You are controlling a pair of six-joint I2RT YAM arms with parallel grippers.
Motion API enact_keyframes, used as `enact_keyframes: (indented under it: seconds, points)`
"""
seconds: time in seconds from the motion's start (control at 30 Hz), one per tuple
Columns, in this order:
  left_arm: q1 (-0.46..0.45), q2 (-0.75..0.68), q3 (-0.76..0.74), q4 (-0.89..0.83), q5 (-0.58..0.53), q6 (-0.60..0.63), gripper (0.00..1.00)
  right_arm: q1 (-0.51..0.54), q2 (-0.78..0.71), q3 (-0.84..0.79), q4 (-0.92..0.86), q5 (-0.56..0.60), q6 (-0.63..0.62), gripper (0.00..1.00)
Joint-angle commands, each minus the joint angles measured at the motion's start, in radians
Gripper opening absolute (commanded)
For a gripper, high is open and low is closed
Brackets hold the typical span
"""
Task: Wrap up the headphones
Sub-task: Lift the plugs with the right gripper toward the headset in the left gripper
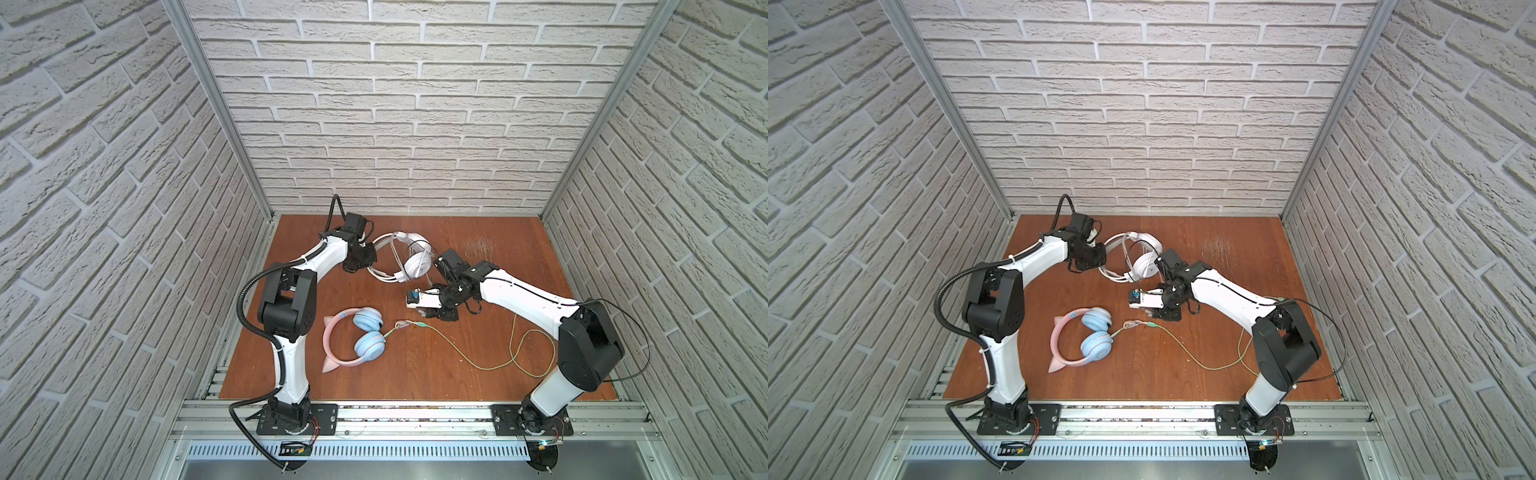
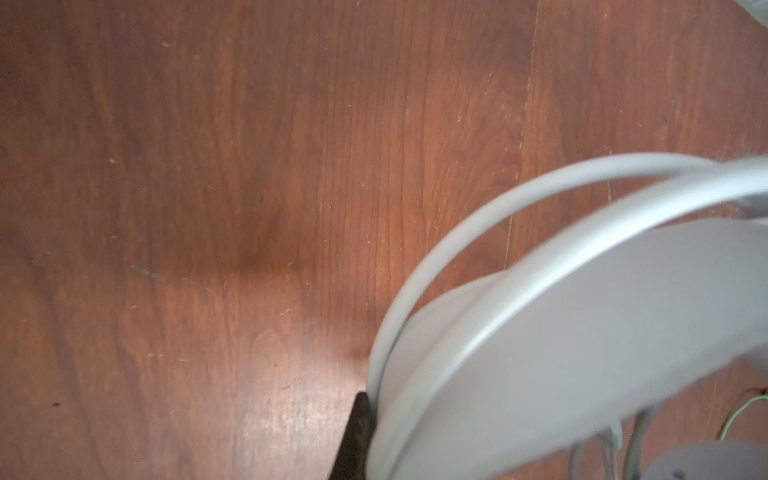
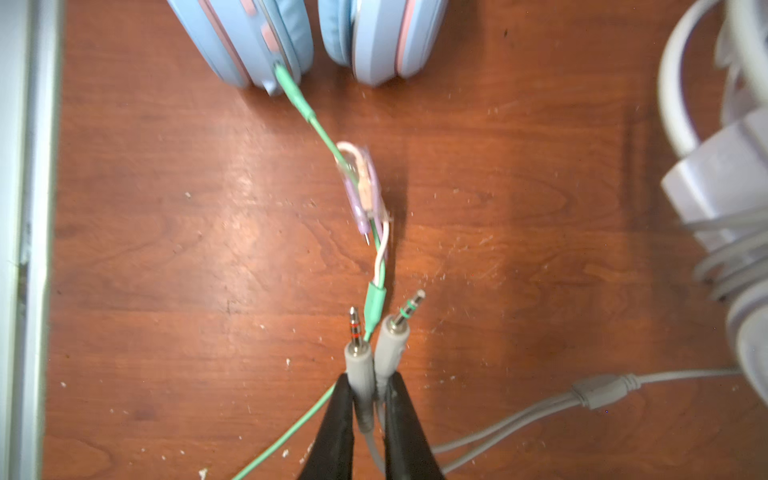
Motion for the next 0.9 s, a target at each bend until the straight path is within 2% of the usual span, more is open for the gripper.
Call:
enact_keyframes:
  seconds: [0.0, 0.3, 0.63, 0.87]
  points:
    - [-0.016, 0.006, 0.048, 0.051, 0.009, -0.045, 0.0, 0.006, -0.048, 0.012, 0.028, -0.166, 0.052, 0.05]
    - [-0.078, 0.028, 0.087, 0.032, -0.035, -0.064, 0.0, 0.008, -0.078, 0.027, 0.248, -0.343, 0.284, 0.05]
    - [-0.146, 0.037, 0.089, 0.005, -0.078, -0.049, 0.0, -0.035, -0.09, 0.03, 0.513, -0.288, 0.67, 0.05]
    - [-0.186, 0.041, 0.083, -0.023, -0.107, -0.038, 0.0, -0.092, -0.096, 0.014, 0.596, -0.202, 0.823, 0.05]
